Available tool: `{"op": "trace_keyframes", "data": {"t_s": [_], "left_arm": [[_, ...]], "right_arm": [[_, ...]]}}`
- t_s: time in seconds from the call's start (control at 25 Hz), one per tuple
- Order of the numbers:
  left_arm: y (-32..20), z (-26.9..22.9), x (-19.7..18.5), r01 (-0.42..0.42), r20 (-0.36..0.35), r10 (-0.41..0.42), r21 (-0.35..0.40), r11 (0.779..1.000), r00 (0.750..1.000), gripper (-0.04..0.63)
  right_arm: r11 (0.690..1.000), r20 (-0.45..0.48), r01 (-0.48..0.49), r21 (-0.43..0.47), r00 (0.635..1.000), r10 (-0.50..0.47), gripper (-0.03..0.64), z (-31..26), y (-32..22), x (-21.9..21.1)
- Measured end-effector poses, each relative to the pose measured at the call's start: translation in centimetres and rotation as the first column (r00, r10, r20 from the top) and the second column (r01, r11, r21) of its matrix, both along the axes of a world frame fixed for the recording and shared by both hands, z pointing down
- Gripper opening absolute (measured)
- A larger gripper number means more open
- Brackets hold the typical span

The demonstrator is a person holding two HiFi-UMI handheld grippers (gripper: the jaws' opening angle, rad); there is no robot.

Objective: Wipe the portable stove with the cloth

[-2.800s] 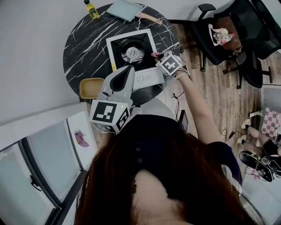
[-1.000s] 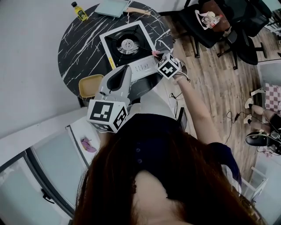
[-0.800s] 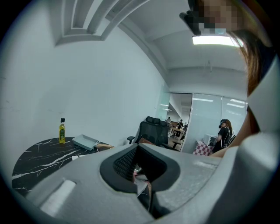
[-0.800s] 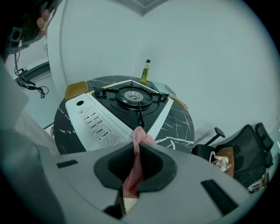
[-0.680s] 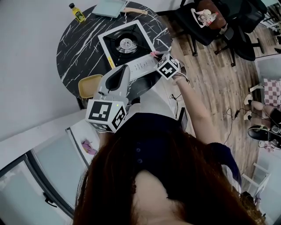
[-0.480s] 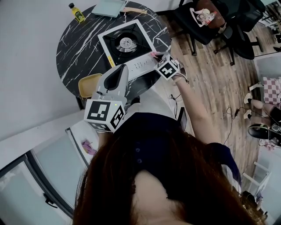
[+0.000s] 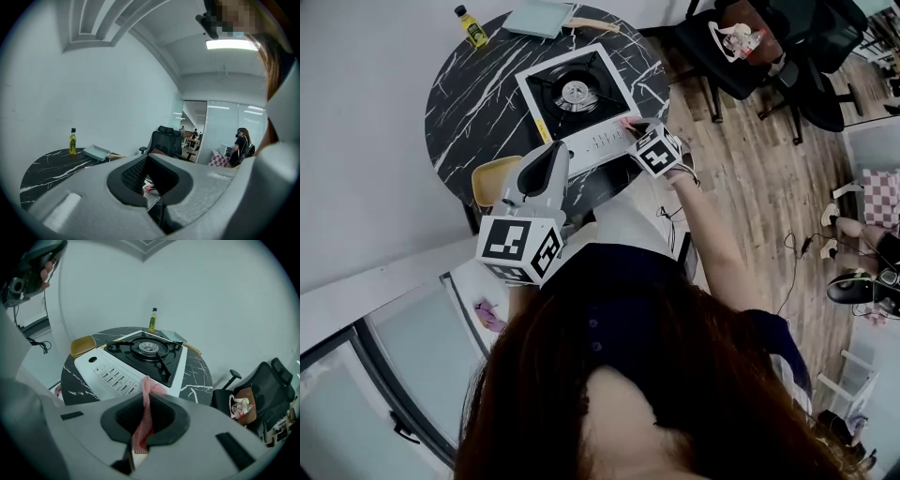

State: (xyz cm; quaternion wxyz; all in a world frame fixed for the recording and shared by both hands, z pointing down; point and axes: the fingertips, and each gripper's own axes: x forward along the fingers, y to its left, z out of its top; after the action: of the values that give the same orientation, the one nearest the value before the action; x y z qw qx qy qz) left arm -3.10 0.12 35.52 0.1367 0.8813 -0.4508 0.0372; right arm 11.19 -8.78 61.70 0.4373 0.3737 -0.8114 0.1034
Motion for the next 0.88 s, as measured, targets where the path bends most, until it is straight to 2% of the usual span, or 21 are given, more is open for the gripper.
{"op": "trace_keyframes", "data": {"t_s": [0.28, 0.88], "left_arm": [[0.2, 0.1, -0.5, 0.036, -0.003, -0.036, 0.002, 0.999, 0.999, 0.012], [0.8, 0.7, -3.2, 0.146, -0.016, -0.146, -0.009, 0.989, 0.989, 0.012]], "right_arm": [[1.0, 0.043, 0.01, -0.007, 0.999, -0.01, 0.028, -0.2, 0.2, -1.0], [0.996, 0.048, 0.085, 0.015, 0.995, -0.086, 0.026, -0.2, 0.7, -4.7]]}}
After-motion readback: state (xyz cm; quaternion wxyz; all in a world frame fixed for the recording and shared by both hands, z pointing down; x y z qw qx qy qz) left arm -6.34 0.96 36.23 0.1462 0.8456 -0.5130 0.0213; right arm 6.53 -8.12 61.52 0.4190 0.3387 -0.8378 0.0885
